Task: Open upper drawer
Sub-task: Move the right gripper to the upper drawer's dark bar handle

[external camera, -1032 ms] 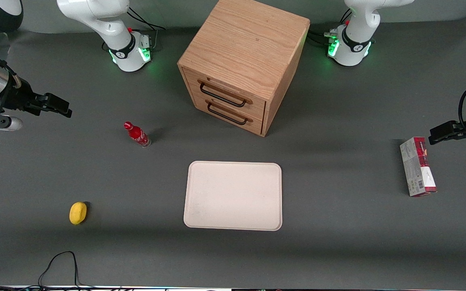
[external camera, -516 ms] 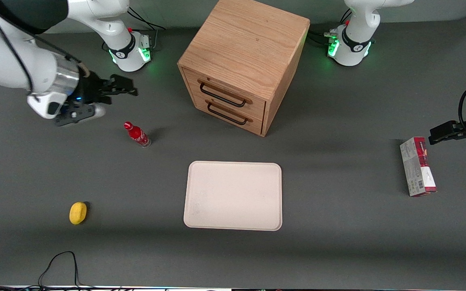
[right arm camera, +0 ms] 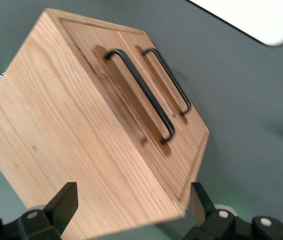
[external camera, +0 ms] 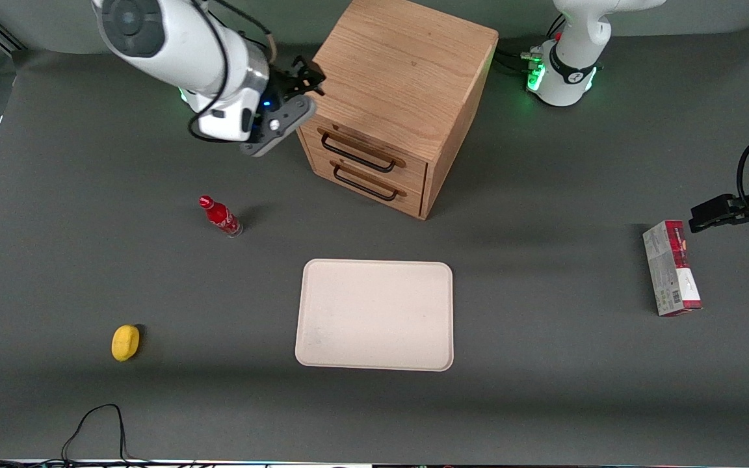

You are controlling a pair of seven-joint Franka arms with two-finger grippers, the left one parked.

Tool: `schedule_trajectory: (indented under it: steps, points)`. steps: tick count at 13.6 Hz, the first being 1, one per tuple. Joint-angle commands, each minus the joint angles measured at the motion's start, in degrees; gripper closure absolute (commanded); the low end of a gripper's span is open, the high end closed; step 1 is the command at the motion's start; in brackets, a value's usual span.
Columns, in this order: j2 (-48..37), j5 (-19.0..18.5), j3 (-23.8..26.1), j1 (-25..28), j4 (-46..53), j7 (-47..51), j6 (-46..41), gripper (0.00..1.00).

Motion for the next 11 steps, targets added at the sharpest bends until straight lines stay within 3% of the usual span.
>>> schedule_trajectory:
  steps: [1,5,8,11]
  points:
    - [6.91,-4.97,5.62,0.29,2.93,-1.12,6.28,0.00]
    - [14.20,-14.98,9.15,0.64,2.50,-5.92,11.76,0.00]
    - [16.59,-17.90,9.15,0.46,1.09,-9.56,12.03,0.00]
    - [18.26,-18.17,9.15,0.38,-0.14,-12.01,12.11,0.00]
